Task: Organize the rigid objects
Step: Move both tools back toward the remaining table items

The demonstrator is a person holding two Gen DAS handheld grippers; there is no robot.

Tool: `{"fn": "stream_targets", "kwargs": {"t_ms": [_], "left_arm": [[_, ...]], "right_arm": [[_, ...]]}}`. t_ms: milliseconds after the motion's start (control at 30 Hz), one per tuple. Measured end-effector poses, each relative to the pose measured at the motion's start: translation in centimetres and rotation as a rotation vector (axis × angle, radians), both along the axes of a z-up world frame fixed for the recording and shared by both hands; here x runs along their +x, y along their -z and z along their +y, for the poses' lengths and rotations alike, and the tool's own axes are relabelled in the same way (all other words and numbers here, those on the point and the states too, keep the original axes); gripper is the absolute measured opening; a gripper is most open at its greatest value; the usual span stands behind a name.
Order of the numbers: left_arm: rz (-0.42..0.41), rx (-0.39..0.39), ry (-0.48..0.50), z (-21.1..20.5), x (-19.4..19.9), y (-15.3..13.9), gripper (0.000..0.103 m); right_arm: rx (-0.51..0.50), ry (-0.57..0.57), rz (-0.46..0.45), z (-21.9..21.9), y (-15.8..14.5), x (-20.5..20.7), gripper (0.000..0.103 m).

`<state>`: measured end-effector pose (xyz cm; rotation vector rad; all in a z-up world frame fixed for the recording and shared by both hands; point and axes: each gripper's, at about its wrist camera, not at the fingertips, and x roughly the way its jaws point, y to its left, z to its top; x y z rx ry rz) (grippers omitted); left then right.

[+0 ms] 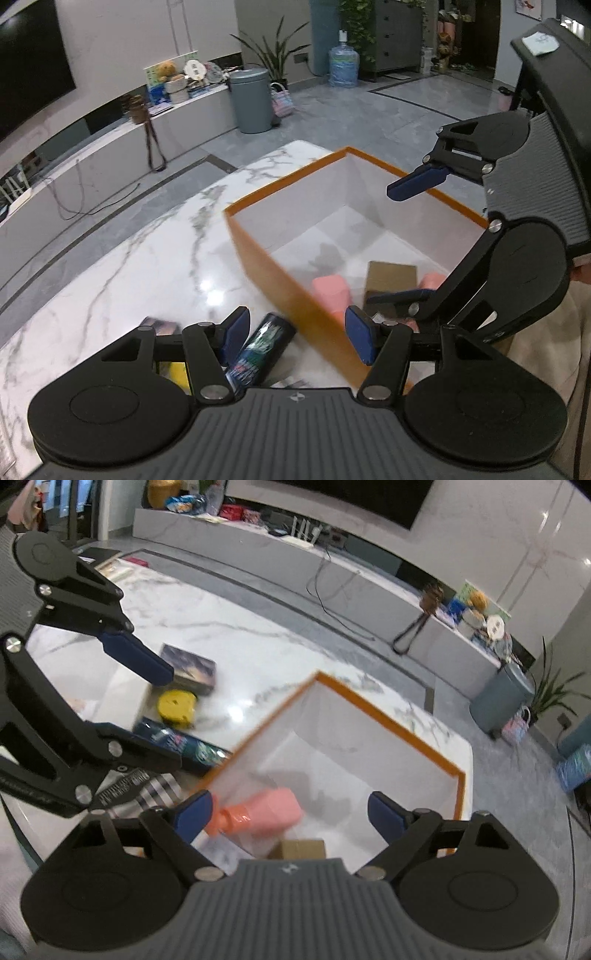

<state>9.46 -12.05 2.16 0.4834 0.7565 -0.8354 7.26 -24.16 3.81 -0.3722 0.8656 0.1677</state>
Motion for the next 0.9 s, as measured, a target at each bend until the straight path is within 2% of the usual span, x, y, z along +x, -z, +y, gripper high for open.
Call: {"fn": "stream_targets", "kwargs": {"t_ms": [233, 500, 700, 833, 900], "left_arm": [[0.005, 0.040, -0.032, 3.5, 0.4, 0.4, 0.068], [0.023, 0.069, -0.100, 7.6, 1.5, 1.5, 0.068], [0.059, 0.110, -0.157, 11.3, 2.5, 4.6, 0.072], [0.067, 0.154, -0.153, 12.5, 2.5, 6.6, 0.078], [0.070, 0.176, -0.143, 12.9, 2.6, 7.6, 0.079]], "right_arm": [[0.000, -0.074, -0.037, 3.6, -0.8, 0.4, 0.081], [0.016, -0.177, -0.028, 8.1, -0.1, 1.9, 0.079], [0.053, -0.200, 0.056, 11.2, 2.6, 3.9, 0.078], [0.061, -0.133, 0.182, 12.5, 5.6, 5.2, 0.080], [0.051, -0.079, 0.224, 12.8, 7.0, 5.8, 0.085]]}}
